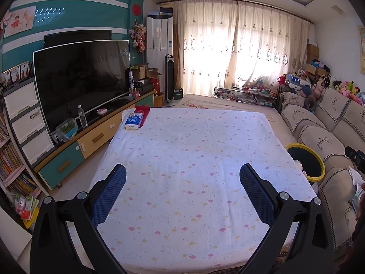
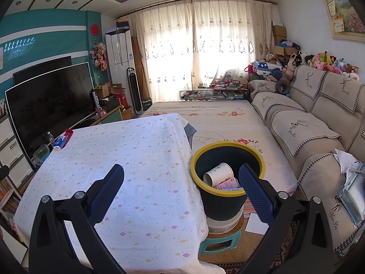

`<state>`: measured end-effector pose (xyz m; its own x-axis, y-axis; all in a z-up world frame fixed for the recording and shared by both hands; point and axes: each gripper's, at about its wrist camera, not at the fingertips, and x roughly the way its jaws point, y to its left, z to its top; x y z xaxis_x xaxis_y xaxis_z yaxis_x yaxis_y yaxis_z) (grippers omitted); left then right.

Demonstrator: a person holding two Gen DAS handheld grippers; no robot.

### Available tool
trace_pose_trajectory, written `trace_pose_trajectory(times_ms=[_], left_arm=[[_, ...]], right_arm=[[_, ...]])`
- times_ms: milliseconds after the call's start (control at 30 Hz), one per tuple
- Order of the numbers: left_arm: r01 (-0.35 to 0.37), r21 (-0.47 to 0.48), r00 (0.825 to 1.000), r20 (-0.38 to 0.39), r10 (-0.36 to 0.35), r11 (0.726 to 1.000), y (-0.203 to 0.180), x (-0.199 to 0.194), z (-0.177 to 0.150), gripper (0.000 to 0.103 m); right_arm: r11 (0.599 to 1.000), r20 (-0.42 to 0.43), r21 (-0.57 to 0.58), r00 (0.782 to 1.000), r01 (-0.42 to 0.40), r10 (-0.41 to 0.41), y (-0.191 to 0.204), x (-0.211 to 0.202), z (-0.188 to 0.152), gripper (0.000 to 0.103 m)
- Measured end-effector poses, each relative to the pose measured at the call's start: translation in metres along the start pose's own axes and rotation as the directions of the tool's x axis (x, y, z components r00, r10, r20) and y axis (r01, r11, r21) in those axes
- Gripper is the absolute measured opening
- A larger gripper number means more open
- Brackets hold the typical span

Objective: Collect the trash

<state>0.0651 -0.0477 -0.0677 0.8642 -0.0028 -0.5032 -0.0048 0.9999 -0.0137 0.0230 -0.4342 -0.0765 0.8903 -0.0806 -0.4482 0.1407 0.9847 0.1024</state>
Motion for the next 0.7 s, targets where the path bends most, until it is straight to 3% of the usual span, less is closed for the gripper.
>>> trace_pose_trajectory(times_ms=[300, 467, 600, 700], left_arm=[[0.03, -0.027, 0.998, -0.06, -0.031, 0.999, 0.001, 0.016, 0.0, 0.098], [0.039, -0.012, 0.998, -0.042, -0.039, 0.999, 0.0, 0.028, 0.006, 0.098], [0.03, -0.016, 0.995, -0.09, -0.031, 0.999, 0.007, 0.059, 0.022, 0.098], [-0.008, -0.005, 0.993, -0.122, 0.007, 1.0, 0.015, 0.103, 0.037, 0.098]], right_arm=[[1.0, -0.015, -0.002, 1.0, -0.007, 0.007, 0.001, 0.004, -0.009, 0.096], [1.0, -0.038, -0.004, 0.999, -0.003, 0.003, 0.001, 0.014, -0.011, 0.096], [0.999, -0.058, -0.031, 0.998, -0.014, 0.012, 0.013, 0.036, 0.002, 0.096], [0.997, -0.086, -0.039, 0.994, -0.066, 0.062, 0.028, 0.069, 0.02, 0.096]])
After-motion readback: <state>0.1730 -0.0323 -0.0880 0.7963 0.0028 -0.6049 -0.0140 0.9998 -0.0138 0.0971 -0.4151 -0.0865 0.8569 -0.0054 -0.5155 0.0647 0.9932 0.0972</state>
